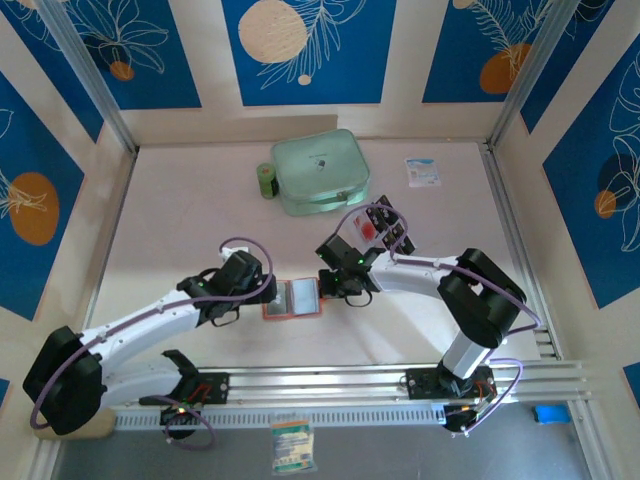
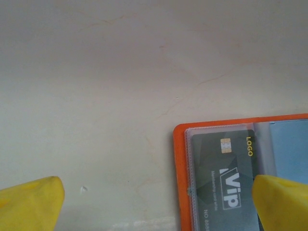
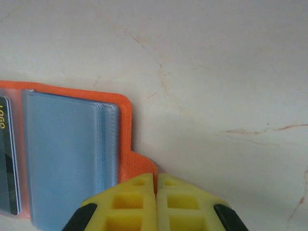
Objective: Put the credit cards into the card holder
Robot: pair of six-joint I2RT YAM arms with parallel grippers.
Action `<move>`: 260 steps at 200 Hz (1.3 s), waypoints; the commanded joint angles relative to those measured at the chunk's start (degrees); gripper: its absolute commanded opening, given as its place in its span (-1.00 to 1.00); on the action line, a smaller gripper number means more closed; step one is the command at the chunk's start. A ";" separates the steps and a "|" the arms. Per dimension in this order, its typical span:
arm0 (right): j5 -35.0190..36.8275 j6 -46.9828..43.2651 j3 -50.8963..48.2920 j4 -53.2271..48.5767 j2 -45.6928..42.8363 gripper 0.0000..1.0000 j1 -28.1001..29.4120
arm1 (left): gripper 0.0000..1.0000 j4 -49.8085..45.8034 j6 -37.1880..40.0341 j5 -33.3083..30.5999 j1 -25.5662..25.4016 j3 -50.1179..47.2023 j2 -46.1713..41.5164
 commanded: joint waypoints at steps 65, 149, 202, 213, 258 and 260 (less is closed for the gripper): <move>-3.15 2.95 -2.79 1.57 -0.60 -0.97 -2.08 | 1.00 1.00 -0.57 1.99 0.59 4.38 5.13; -3.33 4.74 -4.54 0.27 -4.27 -0.87 -2.08 | 1.00 7.56 -3.59 3.71 -0.86 4.76 8.84; -3.18 3.95 -6.11 -1.34 -10.79 -0.51 -2.83 | 1.00 8.21 -4.67 3.83 -2.54 4.76 8.52; -2.90 3.79 -6.20 -1.85 -12.90 -0.44 -3.17 | 1.00 7.95 -4.80 4.00 -2.89 4.68 8.47; -6.16 4.14 -3.28 -2.09 -15.44 -0.47 -4.19 | 1.00 8.29 -5.21 6.11 -3.93 4.06 9.14; -6.50 4.20 -3.10 -1.98 -15.34 -0.47 -4.15 | 1.00 8.25 -5.19 6.05 -4.01 4.06 9.12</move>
